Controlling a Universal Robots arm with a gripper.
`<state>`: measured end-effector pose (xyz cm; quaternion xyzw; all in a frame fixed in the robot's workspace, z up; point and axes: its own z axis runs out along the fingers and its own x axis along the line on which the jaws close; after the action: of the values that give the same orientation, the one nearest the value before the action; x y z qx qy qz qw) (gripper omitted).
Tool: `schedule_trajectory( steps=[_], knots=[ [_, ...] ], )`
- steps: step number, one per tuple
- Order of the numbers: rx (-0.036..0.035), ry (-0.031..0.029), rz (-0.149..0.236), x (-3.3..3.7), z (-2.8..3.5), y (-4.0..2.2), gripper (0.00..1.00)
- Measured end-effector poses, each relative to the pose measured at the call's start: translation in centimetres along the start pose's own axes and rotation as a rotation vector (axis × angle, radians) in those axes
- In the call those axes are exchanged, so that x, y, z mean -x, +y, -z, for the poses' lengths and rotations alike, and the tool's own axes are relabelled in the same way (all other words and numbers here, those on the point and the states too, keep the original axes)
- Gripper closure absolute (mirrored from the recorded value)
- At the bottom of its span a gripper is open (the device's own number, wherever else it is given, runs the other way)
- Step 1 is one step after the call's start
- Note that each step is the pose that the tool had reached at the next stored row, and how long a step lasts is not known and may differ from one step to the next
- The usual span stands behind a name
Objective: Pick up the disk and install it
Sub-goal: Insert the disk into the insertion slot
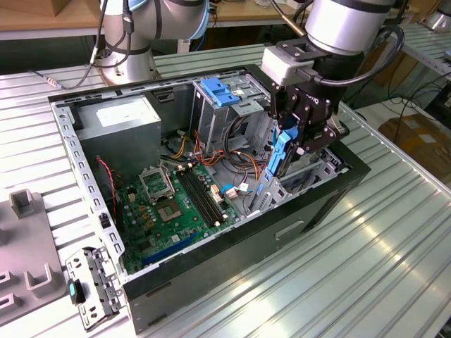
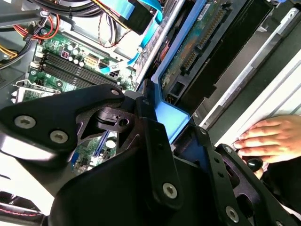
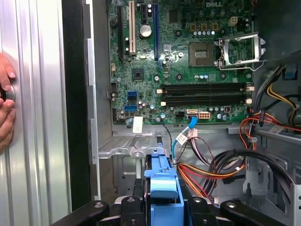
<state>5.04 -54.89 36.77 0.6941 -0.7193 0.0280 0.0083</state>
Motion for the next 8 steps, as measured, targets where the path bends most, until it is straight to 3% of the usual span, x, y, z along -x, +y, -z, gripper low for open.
schedule_trajectory(
  steps=[6, 7, 8],
  knots=[
    [0.0000, -0.0002, 0.000, 0.01, -0.29, 0.01, 0.62],
    [0.0000, 0.0001, 0.000, 0.01, -0.28, 0.01, 0.55],
    [0.0000, 0.0001, 0.000, 0.01, -0.28, 0.01, 0.55]
  ],
)
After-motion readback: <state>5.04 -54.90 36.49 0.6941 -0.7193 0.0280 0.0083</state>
